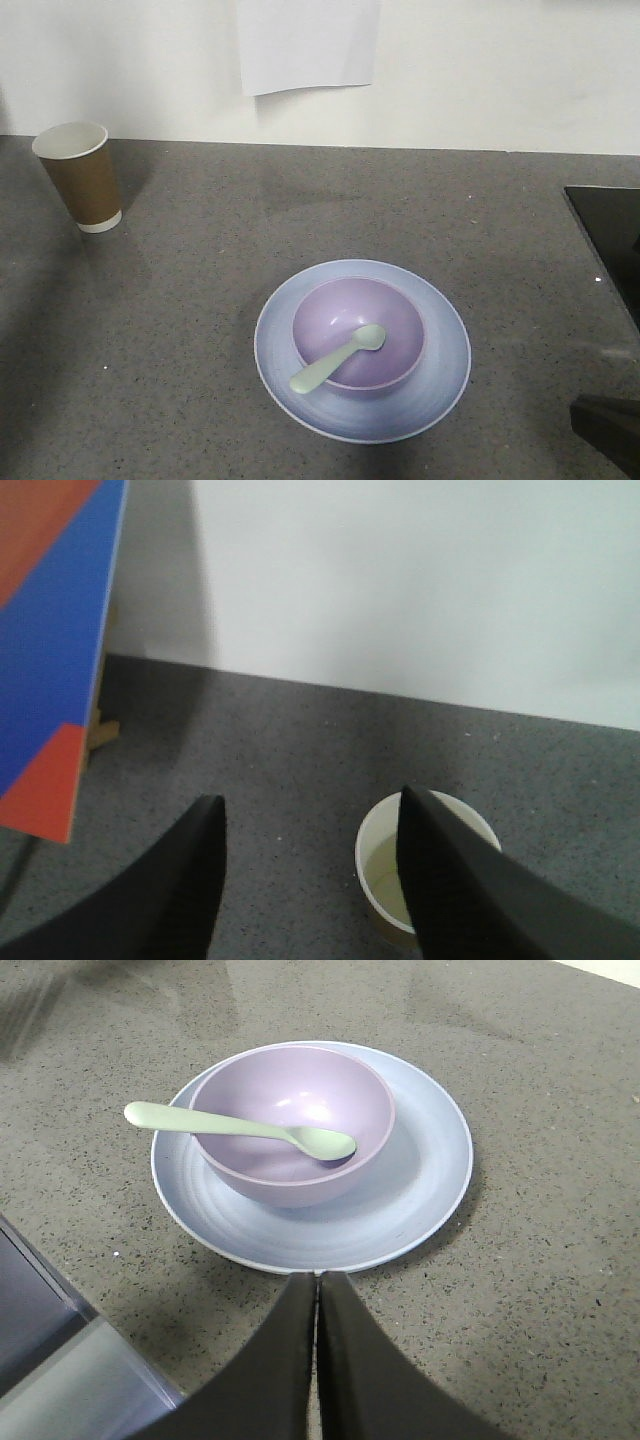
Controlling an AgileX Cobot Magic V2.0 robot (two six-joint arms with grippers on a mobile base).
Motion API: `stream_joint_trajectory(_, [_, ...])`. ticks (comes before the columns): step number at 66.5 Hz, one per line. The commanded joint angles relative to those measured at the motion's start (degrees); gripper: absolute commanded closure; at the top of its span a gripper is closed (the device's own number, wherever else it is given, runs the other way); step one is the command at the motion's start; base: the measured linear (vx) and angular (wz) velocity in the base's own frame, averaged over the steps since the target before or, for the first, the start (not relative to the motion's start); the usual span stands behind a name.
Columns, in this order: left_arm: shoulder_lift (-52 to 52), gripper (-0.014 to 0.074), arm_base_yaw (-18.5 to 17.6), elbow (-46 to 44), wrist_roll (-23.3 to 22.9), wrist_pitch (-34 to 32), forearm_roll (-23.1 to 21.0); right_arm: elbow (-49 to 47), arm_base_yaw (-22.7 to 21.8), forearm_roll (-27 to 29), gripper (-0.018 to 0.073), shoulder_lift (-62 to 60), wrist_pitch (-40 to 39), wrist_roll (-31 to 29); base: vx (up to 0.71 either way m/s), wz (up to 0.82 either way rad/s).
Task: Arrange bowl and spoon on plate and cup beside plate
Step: 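Move the left gripper down onto the brown paper cup rim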
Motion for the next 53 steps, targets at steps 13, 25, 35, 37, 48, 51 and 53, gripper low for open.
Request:
stream_joint_trajectory(13, [7.85,0.0226,1.86,-2.36,1.41,-2.34,-4.13,-1.50,-0.17,0.97,0.0564,0.31,-2.99,-0.11,0.00,0.00])
stream_joint_trajectory(25, [11.12,0.0226,1.78,-2.36,2.27,-1.92,-5.71,-1.50,-0.17,0.97,0.0564,0.31,-2.99,-0.11,0.00,0.00])
stream_joint_trajectory(35, [12.21,0.0226,1.78,-2.31,2.96,-1.97,-6.26,-1.50,-0.17,0.97,0.0564,0.31,-3.02,-0.05,0.00,0.00])
stream_joint_trajectory(37, [12.28,0.0226,1.78,-2.31,3.09,-2.03,-6.26,-1.50,-0.17,0.97,0.0564,0.31,-3.02,-0.05,0.00,0.00])
stream_joint_trajectory(48, [12.97,0.0226,1.78,-2.31,4.12,-2.18,-8.89,-1.50,-0.17,0.97,0.0564,0.31,-3.02,0.07,0.00,0.00])
stream_joint_trajectory(51, [13.26,0.0226,1.78,-2.31,4.12,-2.18,-9.16,-1.50,-0.17,1.02,0.0564,0.31,-3.02,0.08,0.00,0.00])
stream_joint_trajectory(53, [13.44,0.0226,1.78,-2.31,4.20,-2.10,-9.62,-1.50,-0.17,1.02,0.0564,0.31,-3.02,0.13,0.00,0.00])
